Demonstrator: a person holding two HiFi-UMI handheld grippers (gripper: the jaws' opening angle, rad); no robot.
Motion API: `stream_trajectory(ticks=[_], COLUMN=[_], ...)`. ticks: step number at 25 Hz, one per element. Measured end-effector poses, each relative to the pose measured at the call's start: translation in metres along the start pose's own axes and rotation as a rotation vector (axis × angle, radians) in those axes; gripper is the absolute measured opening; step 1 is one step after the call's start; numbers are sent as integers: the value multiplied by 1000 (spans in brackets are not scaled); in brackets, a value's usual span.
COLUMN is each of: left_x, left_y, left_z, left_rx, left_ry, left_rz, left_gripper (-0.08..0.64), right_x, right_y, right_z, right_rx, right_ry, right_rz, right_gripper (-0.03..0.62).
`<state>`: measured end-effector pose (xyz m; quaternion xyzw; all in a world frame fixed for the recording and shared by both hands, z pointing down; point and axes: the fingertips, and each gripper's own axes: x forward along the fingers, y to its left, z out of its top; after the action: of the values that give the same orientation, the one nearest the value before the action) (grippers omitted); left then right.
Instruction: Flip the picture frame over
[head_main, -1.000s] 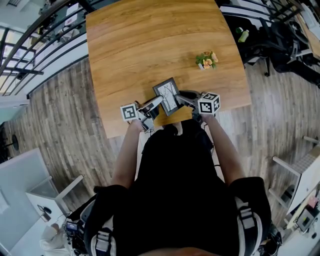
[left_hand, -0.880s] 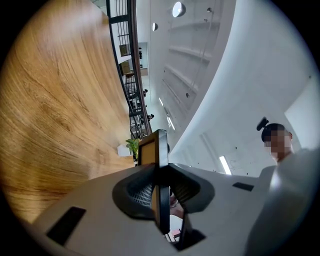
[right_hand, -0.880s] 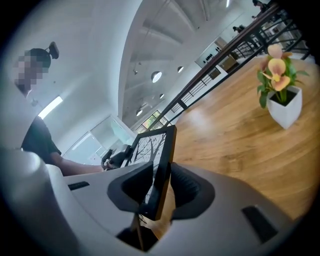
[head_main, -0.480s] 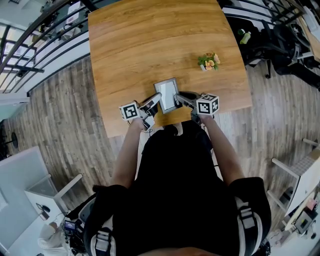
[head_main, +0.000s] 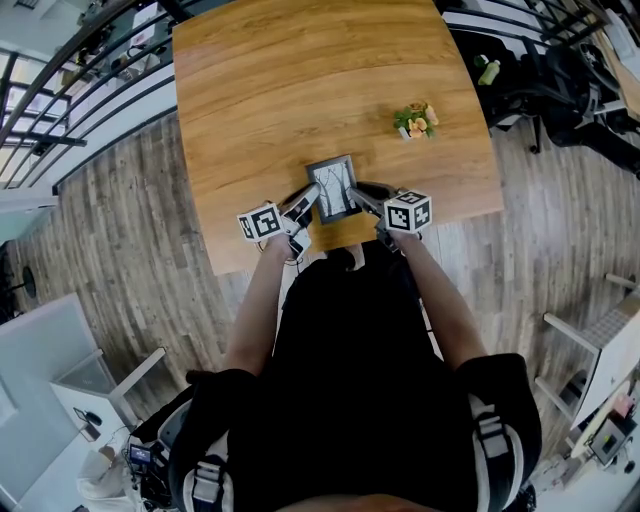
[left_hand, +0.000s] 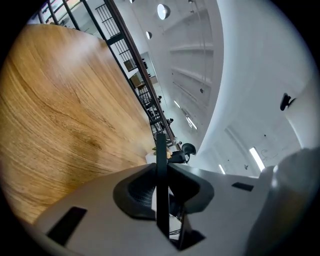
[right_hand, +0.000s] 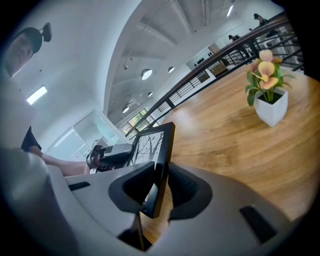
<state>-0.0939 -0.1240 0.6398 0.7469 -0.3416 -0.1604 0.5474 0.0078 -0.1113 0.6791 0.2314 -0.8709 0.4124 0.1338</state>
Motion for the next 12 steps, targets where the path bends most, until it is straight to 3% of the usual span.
stream_trajectory(ticks=[3,8,12], left_x=[3,6,10], left_y=[4,14,17], left_z=[-1,4,3], left_rx=[30,142,159], left_ry=[-6,-41,-29], left_rz=[34,152,174], left_gripper=[86,89,92], right_x=[1,4,5], right_y=[-3,-10,-14], right_z=[-2,-3,-4], right_rx=[-10,-36,-40], right_ry=[-1,3,1], right_rz=[-31,-90,-119], right_gripper=[92,92,92])
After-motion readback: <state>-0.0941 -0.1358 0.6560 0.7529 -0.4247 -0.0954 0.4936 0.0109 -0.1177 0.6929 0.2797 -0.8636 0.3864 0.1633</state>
